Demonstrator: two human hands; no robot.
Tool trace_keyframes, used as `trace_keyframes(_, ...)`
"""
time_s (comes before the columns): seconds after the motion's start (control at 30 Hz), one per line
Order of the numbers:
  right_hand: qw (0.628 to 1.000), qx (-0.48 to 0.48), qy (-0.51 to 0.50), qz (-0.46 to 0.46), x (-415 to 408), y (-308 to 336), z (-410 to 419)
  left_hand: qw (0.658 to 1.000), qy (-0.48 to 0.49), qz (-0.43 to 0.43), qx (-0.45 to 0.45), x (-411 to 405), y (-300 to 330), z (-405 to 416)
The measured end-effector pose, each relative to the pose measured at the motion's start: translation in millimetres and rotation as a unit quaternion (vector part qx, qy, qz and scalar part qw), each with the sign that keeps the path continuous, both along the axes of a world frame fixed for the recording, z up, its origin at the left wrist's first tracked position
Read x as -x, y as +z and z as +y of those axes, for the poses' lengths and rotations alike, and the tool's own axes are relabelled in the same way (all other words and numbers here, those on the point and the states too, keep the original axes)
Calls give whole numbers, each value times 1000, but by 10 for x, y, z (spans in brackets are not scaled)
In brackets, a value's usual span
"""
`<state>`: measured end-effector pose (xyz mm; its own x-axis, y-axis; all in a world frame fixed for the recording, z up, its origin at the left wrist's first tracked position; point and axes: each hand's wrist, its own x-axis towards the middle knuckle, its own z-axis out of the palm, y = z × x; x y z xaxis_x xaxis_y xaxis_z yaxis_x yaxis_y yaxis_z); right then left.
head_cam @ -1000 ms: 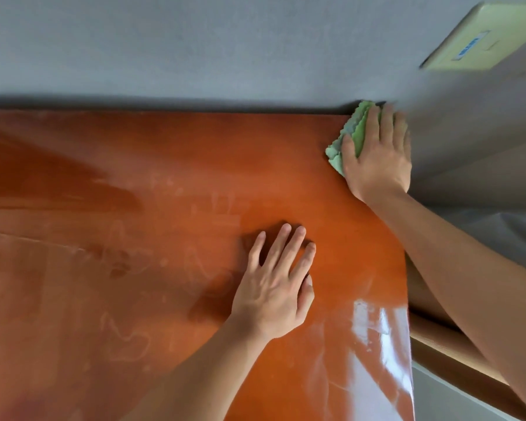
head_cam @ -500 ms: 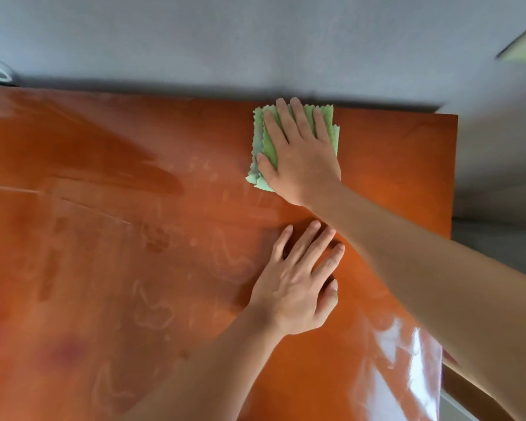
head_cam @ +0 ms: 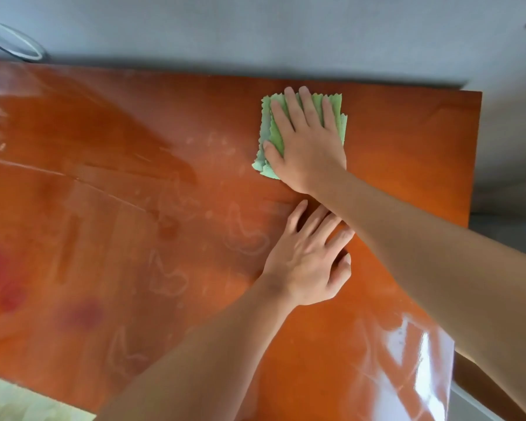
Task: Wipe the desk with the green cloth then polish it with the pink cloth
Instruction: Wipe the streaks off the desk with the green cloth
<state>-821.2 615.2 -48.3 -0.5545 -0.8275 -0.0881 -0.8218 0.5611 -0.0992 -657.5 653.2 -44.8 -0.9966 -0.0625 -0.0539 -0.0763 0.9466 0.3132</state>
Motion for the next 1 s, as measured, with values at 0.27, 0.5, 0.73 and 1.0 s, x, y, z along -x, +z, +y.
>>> trace_keyframes(0.27, 1000, -16, 14, 8, -412, -14, -120, 997, -36, 52, -35, -239, 25, -69)
trace_keyframes(0.5, 1000, -11, 11, 4, -937, -58, -317, 992, 18, 113, -52, -1251, 0, -734)
trace_keyframes(0.73, 999, -23, -34, -1, -1620, -50, -357, 982, 140, 126, -27, -1828, -3, -1777)
trace_keyframes(1.0, 998, -22, -42, -44, -3581, -124, -270, 982, 124, 130, -53, -2383, 49, -2322)
